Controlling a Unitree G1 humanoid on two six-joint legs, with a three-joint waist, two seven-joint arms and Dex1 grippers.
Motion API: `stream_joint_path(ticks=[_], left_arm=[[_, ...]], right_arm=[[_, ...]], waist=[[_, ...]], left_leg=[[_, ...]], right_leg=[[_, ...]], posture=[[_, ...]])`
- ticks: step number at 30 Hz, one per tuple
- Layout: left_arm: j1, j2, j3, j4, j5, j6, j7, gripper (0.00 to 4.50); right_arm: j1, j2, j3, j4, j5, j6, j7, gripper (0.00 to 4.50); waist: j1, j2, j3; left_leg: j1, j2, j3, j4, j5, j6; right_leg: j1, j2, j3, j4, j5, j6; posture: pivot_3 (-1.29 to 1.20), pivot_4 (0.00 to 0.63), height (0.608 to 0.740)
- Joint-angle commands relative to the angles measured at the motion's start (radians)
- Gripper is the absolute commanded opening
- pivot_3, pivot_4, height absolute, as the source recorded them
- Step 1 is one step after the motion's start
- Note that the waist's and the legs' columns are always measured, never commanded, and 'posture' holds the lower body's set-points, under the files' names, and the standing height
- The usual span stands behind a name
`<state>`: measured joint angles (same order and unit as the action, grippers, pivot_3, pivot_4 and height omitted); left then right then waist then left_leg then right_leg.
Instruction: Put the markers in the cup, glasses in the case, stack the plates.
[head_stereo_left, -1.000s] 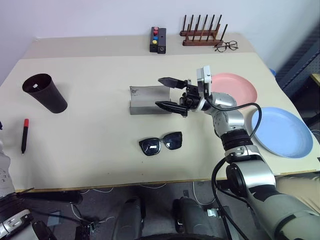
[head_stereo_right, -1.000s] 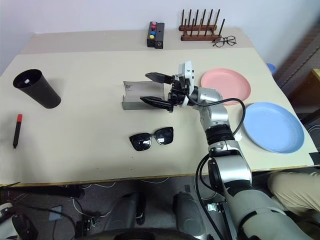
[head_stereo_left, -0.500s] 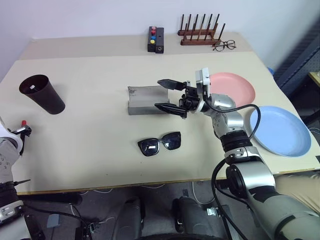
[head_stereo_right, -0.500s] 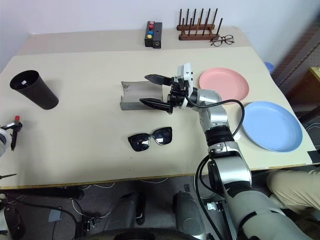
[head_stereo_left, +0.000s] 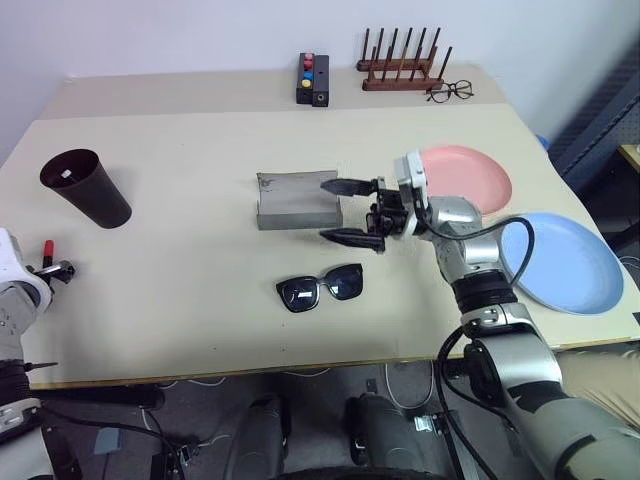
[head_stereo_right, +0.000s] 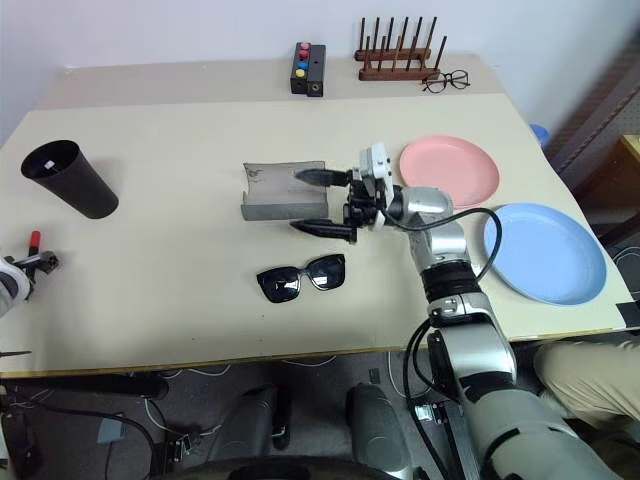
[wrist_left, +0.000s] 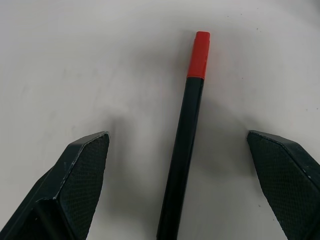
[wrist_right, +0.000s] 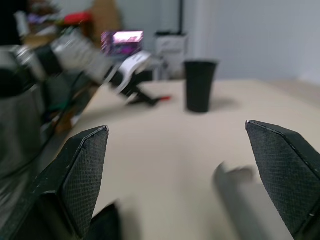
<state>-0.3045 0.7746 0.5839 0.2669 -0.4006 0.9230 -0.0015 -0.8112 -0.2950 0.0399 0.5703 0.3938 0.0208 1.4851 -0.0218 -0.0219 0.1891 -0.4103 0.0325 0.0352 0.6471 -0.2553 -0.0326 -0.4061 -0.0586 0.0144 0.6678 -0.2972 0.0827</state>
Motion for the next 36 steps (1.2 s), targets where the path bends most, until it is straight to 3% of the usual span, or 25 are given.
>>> stream_joint_path(ticks=[1, 8, 36], left_arm=[[-0.003, 0.021, 0.008, 0.013, 0.027, -0.007, -0.02, 4.47], [-0.016, 0.021, 0.002, 0.026, 0.046, -0.015, -0.05, 4.47], [-0.009, 0.015, 0.007, 0.04, 0.076, -0.027, -0.134, 4.47]], right_arm=[[0.021, -0.035, 0.056, -0.044, -0.033, -0.035, 0.09, 4.5], [0.014, -0.046, 0.09, -0.009, -0.057, -0.077, 0.129, 4.5], [-0.117, 0.024, -0.016, 0.123, -0.014, -0.088, 0.049, 4.5]], waist=[[0.0, 0.0, 0.0], [0.0, 0.0, 0.0], [0.001, 0.0, 0.0]], left_leg=[[0.0, 0.0, 0.0, 0.0, 0.0, 0.0], [0.0, 0.0, 0.0, 0.0, 0.0, 0.0], [0.0, -0.001, 0.0, 0.0, 0.0, 0.0]], right_leg=[[0.0, 0.0, 0.0, 0.0, 0.0, 0.0], [0.0, 0.0, 0.0, 0.0, 0.0, 0.0], [0.0, -0.002, -0.001, 0.0, 0.0, 0.0]], posture=[[0.0, 0.15, 0.74], [0.0, 0.15, 0.74], [0.0, 0.15, 0.74]])
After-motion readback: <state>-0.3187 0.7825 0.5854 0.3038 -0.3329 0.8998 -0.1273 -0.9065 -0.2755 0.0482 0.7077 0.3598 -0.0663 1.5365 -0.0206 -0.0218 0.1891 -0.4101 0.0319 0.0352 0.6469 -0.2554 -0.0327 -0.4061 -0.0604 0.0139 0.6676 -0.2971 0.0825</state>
